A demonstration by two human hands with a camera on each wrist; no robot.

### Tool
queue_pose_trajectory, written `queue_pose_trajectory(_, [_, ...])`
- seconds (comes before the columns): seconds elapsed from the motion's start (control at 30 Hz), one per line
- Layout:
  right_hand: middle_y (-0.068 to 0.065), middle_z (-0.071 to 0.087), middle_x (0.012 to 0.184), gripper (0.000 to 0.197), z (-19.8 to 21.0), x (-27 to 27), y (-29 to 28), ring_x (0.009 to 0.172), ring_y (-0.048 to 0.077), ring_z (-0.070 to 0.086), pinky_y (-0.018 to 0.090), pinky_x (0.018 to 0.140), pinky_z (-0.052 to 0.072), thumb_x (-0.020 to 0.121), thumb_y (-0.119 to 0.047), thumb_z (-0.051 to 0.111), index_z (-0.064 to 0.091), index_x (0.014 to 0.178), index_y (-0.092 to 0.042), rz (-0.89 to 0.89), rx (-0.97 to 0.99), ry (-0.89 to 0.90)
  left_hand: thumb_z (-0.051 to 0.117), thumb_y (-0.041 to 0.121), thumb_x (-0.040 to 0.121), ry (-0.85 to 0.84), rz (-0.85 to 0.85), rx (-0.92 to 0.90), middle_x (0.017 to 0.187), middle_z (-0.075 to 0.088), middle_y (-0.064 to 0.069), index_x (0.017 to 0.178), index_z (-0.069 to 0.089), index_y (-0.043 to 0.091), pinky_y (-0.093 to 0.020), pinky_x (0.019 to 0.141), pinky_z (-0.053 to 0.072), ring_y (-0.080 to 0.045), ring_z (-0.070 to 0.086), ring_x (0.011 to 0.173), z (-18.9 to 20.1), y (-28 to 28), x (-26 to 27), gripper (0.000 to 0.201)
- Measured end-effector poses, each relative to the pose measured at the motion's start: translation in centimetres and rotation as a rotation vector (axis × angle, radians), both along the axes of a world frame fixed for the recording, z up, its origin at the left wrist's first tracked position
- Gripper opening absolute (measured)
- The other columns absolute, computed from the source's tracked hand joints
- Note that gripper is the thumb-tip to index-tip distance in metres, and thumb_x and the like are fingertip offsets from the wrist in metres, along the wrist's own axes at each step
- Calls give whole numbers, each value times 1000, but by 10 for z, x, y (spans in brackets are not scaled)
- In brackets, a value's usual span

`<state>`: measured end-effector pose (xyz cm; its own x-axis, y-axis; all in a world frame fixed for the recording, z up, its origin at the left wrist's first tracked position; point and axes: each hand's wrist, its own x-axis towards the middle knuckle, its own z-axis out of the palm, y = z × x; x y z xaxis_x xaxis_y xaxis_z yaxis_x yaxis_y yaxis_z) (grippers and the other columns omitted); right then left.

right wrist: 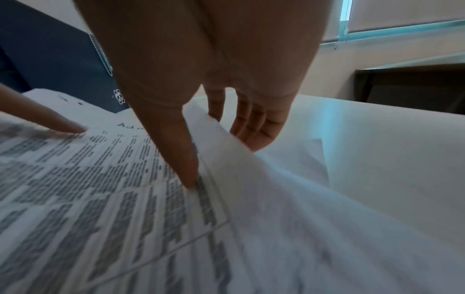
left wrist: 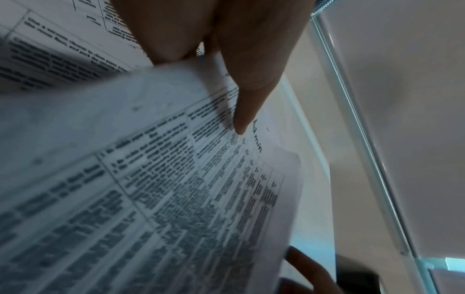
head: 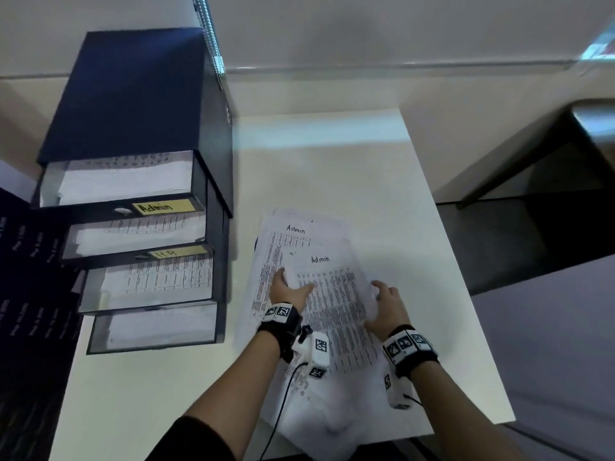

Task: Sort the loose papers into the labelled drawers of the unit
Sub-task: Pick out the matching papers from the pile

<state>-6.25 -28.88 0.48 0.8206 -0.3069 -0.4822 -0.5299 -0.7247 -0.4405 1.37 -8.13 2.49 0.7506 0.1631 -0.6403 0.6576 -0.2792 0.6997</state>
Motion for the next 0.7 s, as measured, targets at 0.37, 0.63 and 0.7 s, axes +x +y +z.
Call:
queue_pose_trajectory(0.37, [10, 73, 104, 36, 51, 54, -26, 88, 20, 67, 24, 73, 56, 78, -23, 81, 68, 108, -9, -294, 488, -272, 82, 28, 82, -229, -291, -375, 107, 64, 14, 116, 55, 23, -38, 106, 46, -8, 62, 105, 103, 3, 53, 44])
queue_pose_trajectory(0.63, [4, 71, 101, 25, 120, 83, -95, 89, 18, 68, 31, 82, 53, 88, -11, 64, 67, 113, -9, -637, 391, -713, 70, 49, 86, -18, -549, 255, 124, 63, -3, 131, 57, 18, -33, 89, 50, -26, 64, 108, 51, 28, 33, 57])
queue_pose_trajectory(0.7, [7, 71, 103, 28, 108, 77, -105, 93, 24, 68, 38, 86, 55, 87, -11, 65, 67, 115, -9, -623, 303, -587, 76, 54, 78, 107, -813, 383, 128, 60, -5, 132, 51, 15, -35, 92, 49, -27, 60, 114, 31, 19, 2, 71])
